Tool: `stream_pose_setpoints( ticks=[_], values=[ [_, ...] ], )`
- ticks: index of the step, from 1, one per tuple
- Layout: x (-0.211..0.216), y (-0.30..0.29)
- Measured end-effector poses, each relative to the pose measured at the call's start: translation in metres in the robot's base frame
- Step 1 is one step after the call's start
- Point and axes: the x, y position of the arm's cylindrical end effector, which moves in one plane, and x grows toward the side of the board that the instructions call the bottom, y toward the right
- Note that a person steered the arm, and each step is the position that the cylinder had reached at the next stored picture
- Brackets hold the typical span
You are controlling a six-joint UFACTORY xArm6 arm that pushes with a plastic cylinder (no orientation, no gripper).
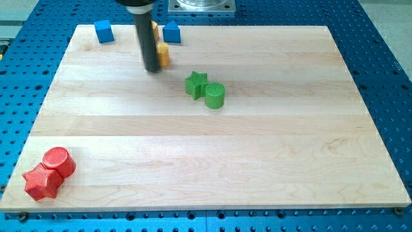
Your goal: Place the heart at the top center of the board
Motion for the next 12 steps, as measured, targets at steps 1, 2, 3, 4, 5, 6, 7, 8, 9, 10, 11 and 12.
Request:
stream_pose_setpoints(
  ticks=[1,2,3,4,5,6,7,8,9,10,11,12],
  values=[
    [-0.034,-0.003],
    [-0.055,-0.022],
    [-0.061,-0.038],
    [-0.061,-0.01],
    [-0.061,0.046],
    [-0.061,0.059],
    [-0.064,0.059],
    [-0.064,0.059],
    [-0.064,0.06],
    [-0.064,0.061],
    [-0.064,0.061],
    [-0.064,0.06]
  ],
)
